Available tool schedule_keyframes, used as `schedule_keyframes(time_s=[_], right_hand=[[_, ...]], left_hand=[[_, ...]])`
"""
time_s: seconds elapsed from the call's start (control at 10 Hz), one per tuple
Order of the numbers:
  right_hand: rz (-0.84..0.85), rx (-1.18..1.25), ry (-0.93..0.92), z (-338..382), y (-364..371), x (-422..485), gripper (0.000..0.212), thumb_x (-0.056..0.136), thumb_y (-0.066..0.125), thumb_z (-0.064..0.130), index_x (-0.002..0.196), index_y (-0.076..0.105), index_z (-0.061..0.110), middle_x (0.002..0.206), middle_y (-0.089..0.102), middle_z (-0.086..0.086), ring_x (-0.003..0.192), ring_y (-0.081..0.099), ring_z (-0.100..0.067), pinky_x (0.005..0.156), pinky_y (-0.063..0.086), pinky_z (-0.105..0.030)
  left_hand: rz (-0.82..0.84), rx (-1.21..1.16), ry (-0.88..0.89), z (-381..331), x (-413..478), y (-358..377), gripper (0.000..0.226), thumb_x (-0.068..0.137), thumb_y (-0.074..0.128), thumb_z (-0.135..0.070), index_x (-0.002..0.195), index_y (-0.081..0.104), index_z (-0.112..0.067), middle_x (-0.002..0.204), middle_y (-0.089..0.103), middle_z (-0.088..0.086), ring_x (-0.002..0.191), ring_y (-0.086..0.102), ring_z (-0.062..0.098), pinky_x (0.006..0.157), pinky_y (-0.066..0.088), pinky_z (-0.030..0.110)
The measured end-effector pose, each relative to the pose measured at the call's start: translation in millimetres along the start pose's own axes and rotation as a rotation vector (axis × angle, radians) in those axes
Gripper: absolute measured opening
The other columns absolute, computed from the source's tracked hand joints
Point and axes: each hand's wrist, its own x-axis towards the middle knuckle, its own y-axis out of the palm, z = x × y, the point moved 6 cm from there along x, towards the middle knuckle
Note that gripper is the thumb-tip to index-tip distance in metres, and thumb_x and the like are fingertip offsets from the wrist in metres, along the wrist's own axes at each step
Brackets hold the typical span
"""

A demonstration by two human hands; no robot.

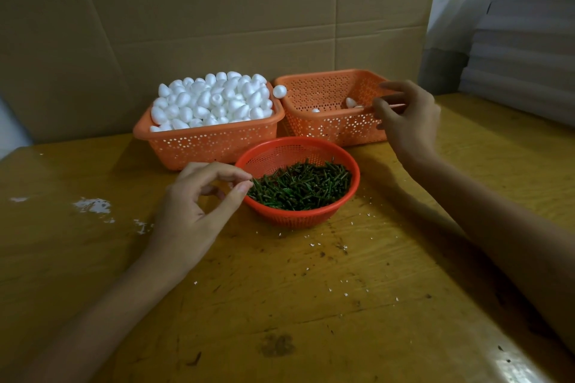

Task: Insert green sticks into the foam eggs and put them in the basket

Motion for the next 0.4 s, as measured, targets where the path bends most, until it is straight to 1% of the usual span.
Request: schedule_keyframes(time_s=[0.1, 0.2, 0.3, 0.4], right_hand=[[-0.008, 0.002, 0.014, -2.8, -4.2, 2.8, 0.029, 0.099, 0.069, 0.021, 0.127, 0.067, 0.017, 0.112, 0.075, -0.002, 0.094, 0.074, -0.013, 0.078, 0.065, -0.044], [-0.044, 0.052, 0.038, -4.3, -14.1, 11.7, 0.026, 0.099, 0.068, 0.018, 0.125, 0.066, 0.016, 0.115, 0.072, -0.002, 0.099, 0.073, -0.013, 0.081, 0.065, -0.040], [-0.089, 0.144, 0.049, 2.4, -28.7, 19.4, 0.027, 0.099, 0.068, 0.015, 0.125, 0.063, 0.014, 0.113, 0.071, -0.003, 0.090, 0.075, -0.013, 0.077, 0.065, -0.034], [-0.176, 0.383, 0.013, 22.9, -52.2, 32.1, 0.030, 0.093, 0.069, 0.013, 0.122, 0.062, 0.008, 0.101, 0.075, -0.004, 0.081, 0.077, -0.019, 0.065, 0.062, -0.030]], left_hand=[[-0.059, 0.085, 0.039, -0.7, 3.5, -9.6, 0.008, 0.099, 0.071, -0.023, 0.105, 0.076, -0.023, 0.105, 0.073, -0.006, 0.105, 0.068, 0.013, 0.082, 0.055, 0.021], [-0.182, 0.188, 0.037, 7.6, 11.4, -32.0, 0.009, 0.099, 0.071, -0.017, 0.100, 0.073, -0.025, 0.096, 0.074, -0.010, 0.090, 0.070, 0.011, 0.077, 0.057, 0.029], [-0.330, 0.295, -0.008, 23.7, 17.9, -59.9, 0.014, 0.097, 0.064, -0.041, 0.101, 0.068, -0.027, 0.087, 0.074, -0.009, 0.079, 0.071, 0.012, 0.075, 0.057, 0.036], [-0.464, 0.402, -0.094, 55.3, 24.6, -100.0, 0.022, 0.097, 0.060, -0.052, 0.102, 0.067, -0.032, 0.082, 0.073, -0.012, 0.075, 0.070, 0.010, 0.075, 0.059, 0.039]])
